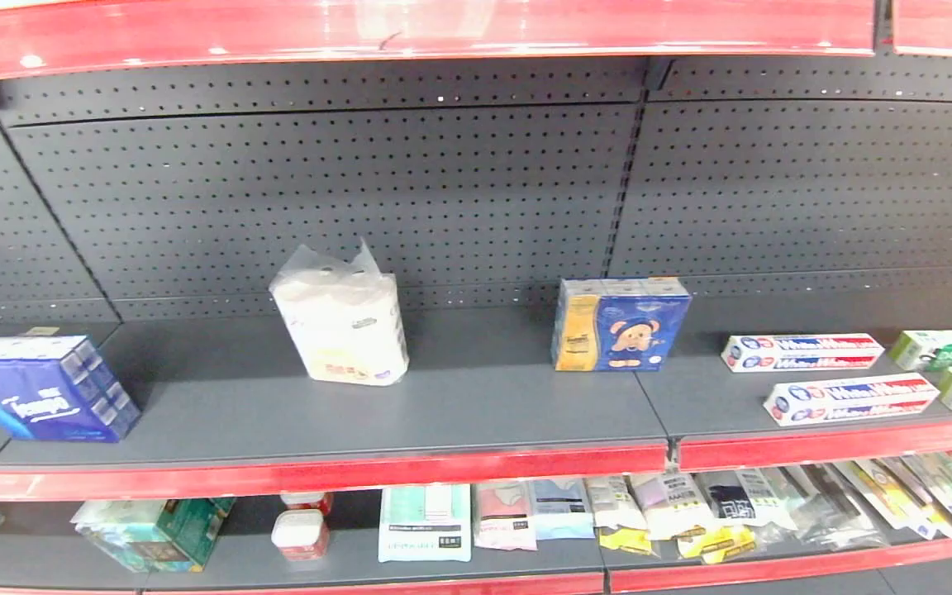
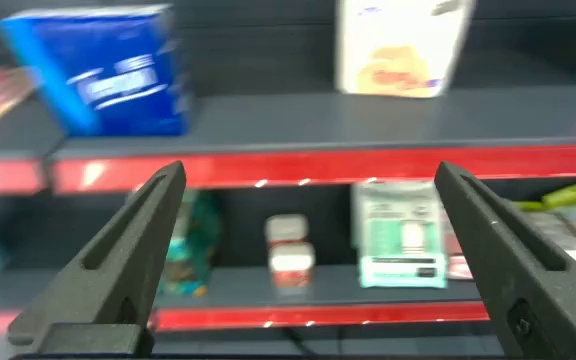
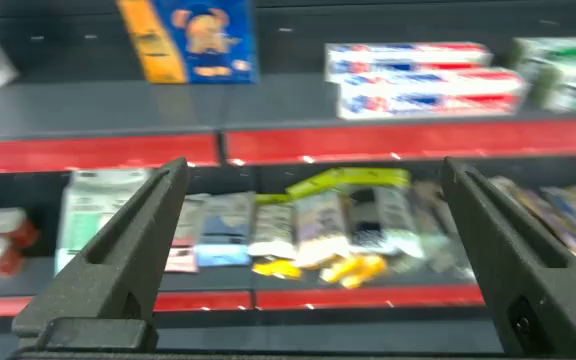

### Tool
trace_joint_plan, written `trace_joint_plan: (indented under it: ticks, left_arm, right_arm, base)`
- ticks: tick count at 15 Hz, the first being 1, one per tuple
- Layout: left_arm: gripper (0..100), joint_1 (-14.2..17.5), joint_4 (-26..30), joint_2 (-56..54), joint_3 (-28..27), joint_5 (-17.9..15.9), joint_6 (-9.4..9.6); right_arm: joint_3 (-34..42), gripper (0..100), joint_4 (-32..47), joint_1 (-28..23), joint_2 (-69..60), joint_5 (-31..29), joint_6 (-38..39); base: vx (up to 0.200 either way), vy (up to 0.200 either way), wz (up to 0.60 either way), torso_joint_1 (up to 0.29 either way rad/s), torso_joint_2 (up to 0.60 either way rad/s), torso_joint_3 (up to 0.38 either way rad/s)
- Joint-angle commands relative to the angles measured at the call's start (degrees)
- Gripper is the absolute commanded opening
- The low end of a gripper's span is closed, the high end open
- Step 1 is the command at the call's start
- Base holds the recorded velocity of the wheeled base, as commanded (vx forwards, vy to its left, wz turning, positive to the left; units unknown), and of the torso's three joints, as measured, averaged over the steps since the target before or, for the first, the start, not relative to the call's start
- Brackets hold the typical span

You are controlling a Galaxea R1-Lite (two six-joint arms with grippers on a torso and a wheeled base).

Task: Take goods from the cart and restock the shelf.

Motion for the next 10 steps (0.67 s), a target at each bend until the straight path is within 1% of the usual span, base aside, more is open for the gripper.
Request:
trace_joint_plan:
  ticks: [1, 8, 9, 10]
  left_arm:
    - [100, 0.05, -0.02, 0.05, 0.0, 0.01, -0.01]
    - [100, 0.05, -0.02, 0.05, 0.0, 0.01, -0.01]
    - [100, 0.05, -0.02, 0.05, 0.0, 0.01, -0.01]
    - [100, 0.05, -0.02, 0.05, 0.0, 0.01, -0.01]
  right_arm:
    - [0.0, 100, -0.01, 0.04, -0.01, -0.02, -0.01]
    - [0.0, 100, -0.01, 0.04, -0.01, -0.02, -0.19]
    - [0.0, 100, -0.01, 0.04, -0.01, -0.02, -0.19]
    - [0.0, 100, -0.01, 0.04, -0.01, -0.02, -0.19]
  base:
    - [0.0, 0.0, -0.6, -0.007, 0.01, 0.007]
    - [0.0, 0.0, -0.6, 0.002, 0.0, 0.0]
    - [0.0, 0.0, 0.0, 0.0, 0.0, 0.0]
    - [-0.2, 0.0, 0.0, -0.002, 0.0, 0.002]
